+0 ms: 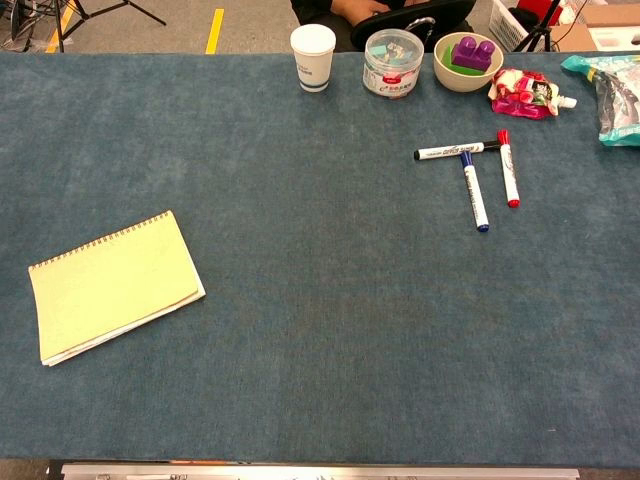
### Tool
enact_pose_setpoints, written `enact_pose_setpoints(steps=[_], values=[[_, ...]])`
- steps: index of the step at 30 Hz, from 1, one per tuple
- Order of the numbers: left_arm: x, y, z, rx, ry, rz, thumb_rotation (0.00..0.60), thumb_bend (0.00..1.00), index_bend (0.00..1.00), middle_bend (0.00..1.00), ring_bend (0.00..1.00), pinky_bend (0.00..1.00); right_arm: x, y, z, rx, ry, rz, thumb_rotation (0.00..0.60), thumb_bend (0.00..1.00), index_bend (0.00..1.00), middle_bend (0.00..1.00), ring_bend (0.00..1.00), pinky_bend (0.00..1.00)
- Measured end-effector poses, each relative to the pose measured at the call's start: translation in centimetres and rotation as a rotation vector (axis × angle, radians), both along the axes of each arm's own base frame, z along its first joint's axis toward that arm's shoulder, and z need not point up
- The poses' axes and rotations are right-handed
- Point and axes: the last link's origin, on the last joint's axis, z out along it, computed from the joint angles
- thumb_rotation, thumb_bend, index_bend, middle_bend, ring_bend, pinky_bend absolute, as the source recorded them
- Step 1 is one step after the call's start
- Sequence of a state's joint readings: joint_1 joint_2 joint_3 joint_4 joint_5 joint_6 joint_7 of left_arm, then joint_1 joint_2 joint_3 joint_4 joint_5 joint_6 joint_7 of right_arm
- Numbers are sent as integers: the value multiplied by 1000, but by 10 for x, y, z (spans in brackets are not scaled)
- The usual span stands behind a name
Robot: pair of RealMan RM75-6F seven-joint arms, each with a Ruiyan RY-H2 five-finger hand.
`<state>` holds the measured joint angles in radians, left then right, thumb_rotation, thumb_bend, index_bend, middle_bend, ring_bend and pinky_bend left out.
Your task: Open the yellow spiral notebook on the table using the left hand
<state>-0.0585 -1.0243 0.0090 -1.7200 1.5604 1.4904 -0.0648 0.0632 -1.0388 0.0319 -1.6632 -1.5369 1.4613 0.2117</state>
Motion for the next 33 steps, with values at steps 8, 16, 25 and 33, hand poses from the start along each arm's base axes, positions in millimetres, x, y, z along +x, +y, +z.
enact_pose_setpoints(steps=[8, 16, 25, 33], values=[[-1, -1, 1, -23, 20, -4, 600, 452, 3, 0, 0, 31, 1, 0, 1, -1, 1, 4, 600, 394, 363, 323, 235, 291], [0, -1, 0, -135, 43, -35, 600, 452, 3, 0, 0, 31, 1, 0, 2, -3, 2, 6, 600, 394, 363, 323, 235, 291], [9, 6, -14, -344, 63, -144, 498, 292, 0, 0, 0, 19, 3, -2, 2, -4, 4, 12, 600, 394, 363, 323, 235, 291], [15, 10, -38, -444, 69, -217, 398, 251, 0, 0, 0, 18, 4, -2, 1, -1, 8, 10, 600, 394, 363, 323, 235, 291]])
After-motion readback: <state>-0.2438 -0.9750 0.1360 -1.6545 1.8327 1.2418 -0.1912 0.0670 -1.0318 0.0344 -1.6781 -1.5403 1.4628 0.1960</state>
